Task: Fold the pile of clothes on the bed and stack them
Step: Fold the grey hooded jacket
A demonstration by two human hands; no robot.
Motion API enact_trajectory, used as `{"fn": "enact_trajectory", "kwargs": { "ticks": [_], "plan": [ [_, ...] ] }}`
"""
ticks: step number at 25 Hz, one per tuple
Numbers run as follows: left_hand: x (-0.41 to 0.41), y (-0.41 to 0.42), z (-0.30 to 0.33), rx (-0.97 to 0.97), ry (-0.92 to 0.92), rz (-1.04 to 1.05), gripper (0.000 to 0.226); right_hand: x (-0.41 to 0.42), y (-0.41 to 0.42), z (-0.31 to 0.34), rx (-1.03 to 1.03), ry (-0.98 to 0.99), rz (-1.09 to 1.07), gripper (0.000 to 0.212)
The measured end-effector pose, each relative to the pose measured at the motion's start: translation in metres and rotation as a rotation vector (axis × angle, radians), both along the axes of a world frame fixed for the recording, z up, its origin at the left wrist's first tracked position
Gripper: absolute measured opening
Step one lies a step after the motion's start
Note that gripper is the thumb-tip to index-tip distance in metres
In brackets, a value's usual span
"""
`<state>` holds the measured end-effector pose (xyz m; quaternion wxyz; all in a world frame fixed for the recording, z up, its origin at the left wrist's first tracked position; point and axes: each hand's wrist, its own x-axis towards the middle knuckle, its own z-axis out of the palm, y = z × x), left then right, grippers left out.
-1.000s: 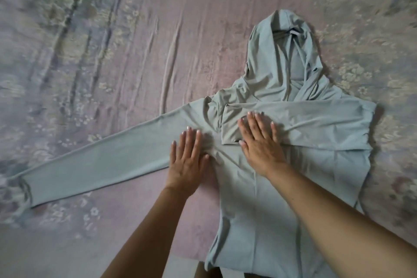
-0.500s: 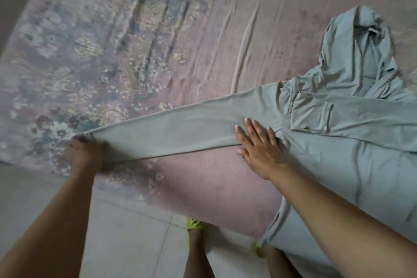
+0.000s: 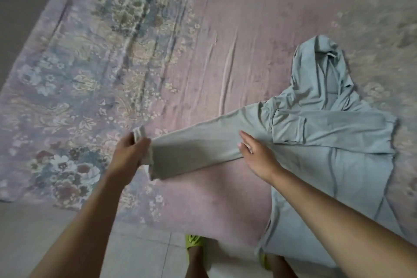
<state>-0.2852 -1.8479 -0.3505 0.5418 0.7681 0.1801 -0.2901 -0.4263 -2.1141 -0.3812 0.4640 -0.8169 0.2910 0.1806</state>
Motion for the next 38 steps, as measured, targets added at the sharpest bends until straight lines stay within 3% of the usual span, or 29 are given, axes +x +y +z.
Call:
{"fn": "enact_trajectory", "kwargs": {
  "ticks": [3,5,8,10,14,16,19,21,24,27,31,35,37,38],
  "plan": [
    [-0.032,-0.133,0.033,-0.213,-0.001,-0.197,0.016,0.013,-0.018,0.042,0.514,-0.066,-0.387,0.024],
    [-0.062,-0.219,0.052,-0.305,-0.019,-0.301,0.015,0.011,-0.053,0.072,0.652,-0.105,-0.471,0.028],
    [-0.105,-0.319,0.059,-0.413,-0.016,-0.485,0.011,-0.012,-0.135,0.091,0.573,-0.152,-0.651,0.032],
    [-0.138,-0.376,0.060,-0.494,0.051,-0.559,0.028,-0.045,-0.204,0.088,0.533,-0.173,-0.749,0.025],
    [-0.197,-0.450,0.040,-0.350,0.043,-0.521,0.031,-0.114,-0.334,0.068,0.434,-0.192,-0.883,0.015],
    [-0.211,-0.451,0.021,-0.170,-0.103,-0.585,0.030,-0.138,-0.378,0.062,0.456,-0.186,-0.895,0.015],
    [-0.219,-0.429,-0.019,0.215,-0.516,-0.760,0.044,-0.171,-0.426,0.046,0.415,-0.116,-0.885,0.016],
    [-0.215,-0.410,-0.041,0.414,-0.558,-0.876,0.058,-0.184,-0.444,0.030,0.333,-0.087,-0.886,0.015],
    [-0.200,-0.389,-0.055,0.646,-0.508,-1.057,0.061,-0.199,-0.456,0.008,0.239,-0.006,-0.866,0.014],
    [-0.183,-0.371,-0.078,0.750,-0.645,-1.150,0.063,-0.201,-0.451,0.000,0.113,0.005,-0.863,0.012],
    [-0.162,-0.331,-0.103,0.839,-0.663,-1.205,0.060,-0.174,-0.409,0.002,-0.019,0.020,-0.690,0.025],
    [-0.158,-0.315,-0.101,0.813,-0.808,-1.204,0.059,-0.136,-0.347,-0.005,0.145,-0.048,-0.459,0.008],
    [-0.153,-0.324,-0.097,0.761,-0.915,-1.170,0.060,-0.133,-0.333,-0.020,0.004,-0.029,-0.283,0.025],
    [-0.150,-0.334,-0.094,0.730,-0.947,-1.157,0.062,-0.136,-0.333,-0.030,-0.187,-0.059,-0.195,0.031]
  ]
}}
